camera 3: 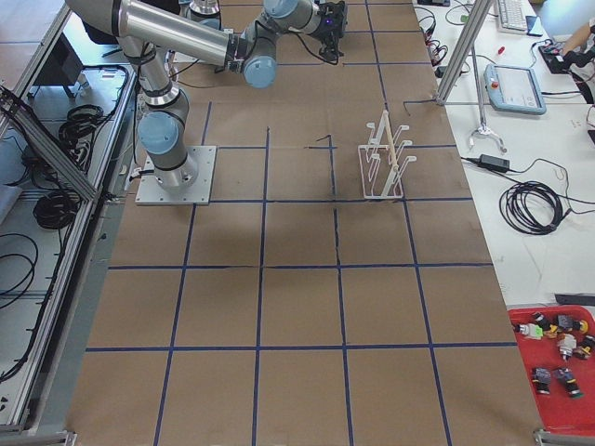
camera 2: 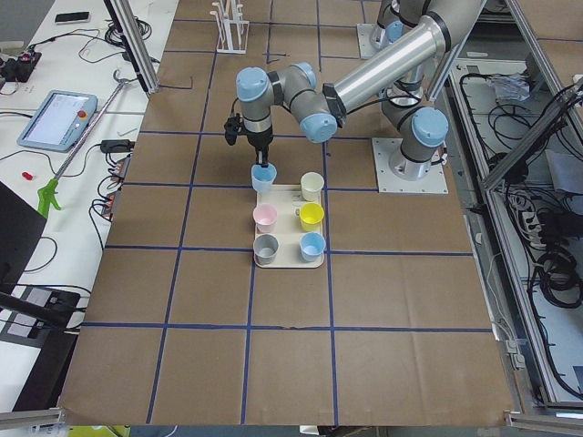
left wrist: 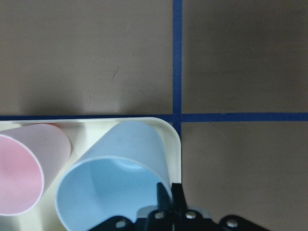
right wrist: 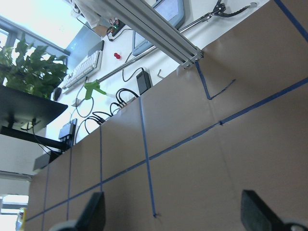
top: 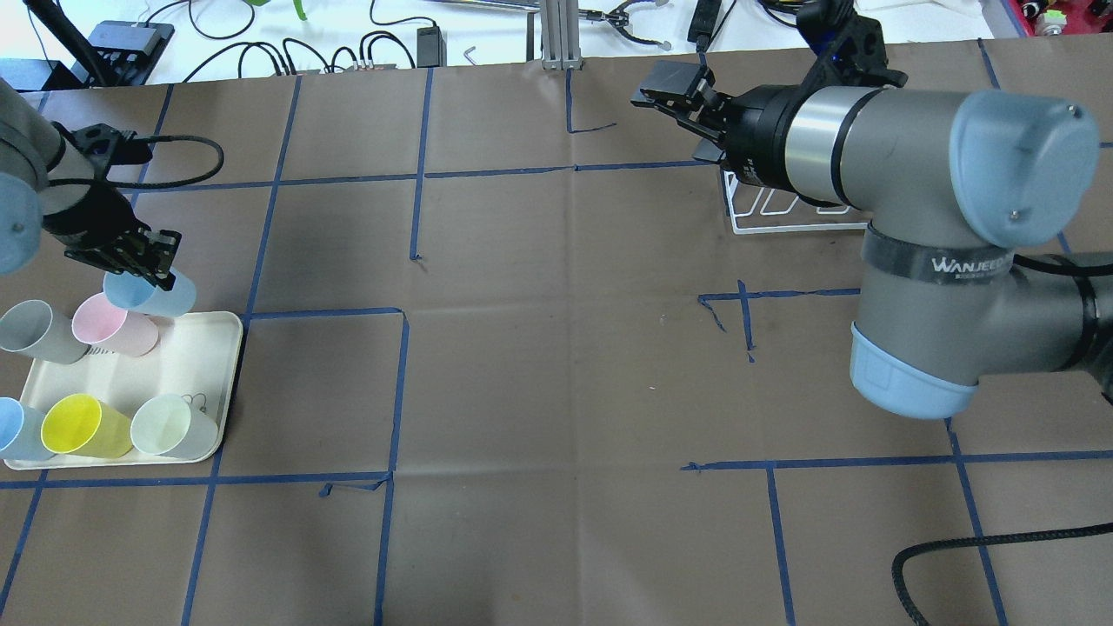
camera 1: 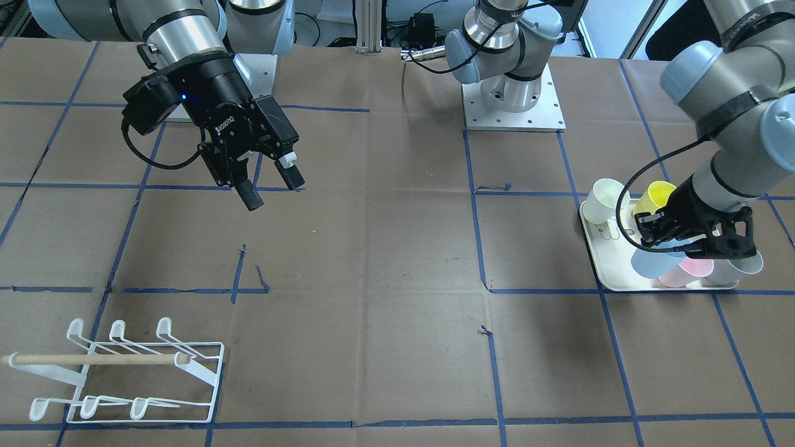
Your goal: Transfer IKEA cup to right arm and place on rack
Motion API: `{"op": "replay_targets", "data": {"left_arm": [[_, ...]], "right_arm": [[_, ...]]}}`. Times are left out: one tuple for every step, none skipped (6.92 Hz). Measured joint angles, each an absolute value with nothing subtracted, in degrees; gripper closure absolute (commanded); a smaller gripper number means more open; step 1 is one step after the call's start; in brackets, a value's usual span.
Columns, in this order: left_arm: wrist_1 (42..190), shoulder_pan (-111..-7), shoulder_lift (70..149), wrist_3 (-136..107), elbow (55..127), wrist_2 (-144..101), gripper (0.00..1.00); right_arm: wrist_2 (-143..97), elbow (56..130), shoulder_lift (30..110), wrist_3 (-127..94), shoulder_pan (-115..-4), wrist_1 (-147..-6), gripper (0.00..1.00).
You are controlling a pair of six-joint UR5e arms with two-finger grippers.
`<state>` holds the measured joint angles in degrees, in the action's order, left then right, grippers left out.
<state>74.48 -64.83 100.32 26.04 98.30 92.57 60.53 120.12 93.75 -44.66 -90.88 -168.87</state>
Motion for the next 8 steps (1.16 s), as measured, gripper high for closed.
{"op": "replay_targets", "data": {"left_arm": [[81.47,-65.26,100.65,25.73,91.77,90.89,1.00],[86.56,-66.37,101.09,24.99,86.25,88.74,1.00],[88.88,-68.52,101.39,23.67,82.98,85.46,1.00],[88.81,-70.51,101.44,21.48,81.79,77.62,1.00],[87.72,-71.82,101.38,18.56,81.60,68.41,1.00],[86.75,-73.36,101.26,16.53,81.79,60.79,1.00],[85.16,-75.37,100.81,15.85,82.57,54.39,1.00],[80.93,-77.48,99.86,15.90,84.57,48.50,1.00]], "right_arm": [[59.68,121.63,93.85,-52.52,-90.88,-173.82,0.00],[59.28,123.01,94.05,-60.53,-90.88,-178.12,0.00],[58.31,124.72,94.29,-66.84,-90.88,-182.41,0.00],[56.84,127.20,94.36,-69.90,-90.88,-187.36,0.00],[56.06,129.84,94.37,-71.10,-90.88,-192.23,0.00],[55.29,131.62,94.39,-71.67,-90.88,-195.42,0.00],[54.22,132.35,94.39,-72.39,-90.88,-196.68,0.00],[53.44,132.60,94.38,-73.45,-90.88,-197.11,0.00]]}}
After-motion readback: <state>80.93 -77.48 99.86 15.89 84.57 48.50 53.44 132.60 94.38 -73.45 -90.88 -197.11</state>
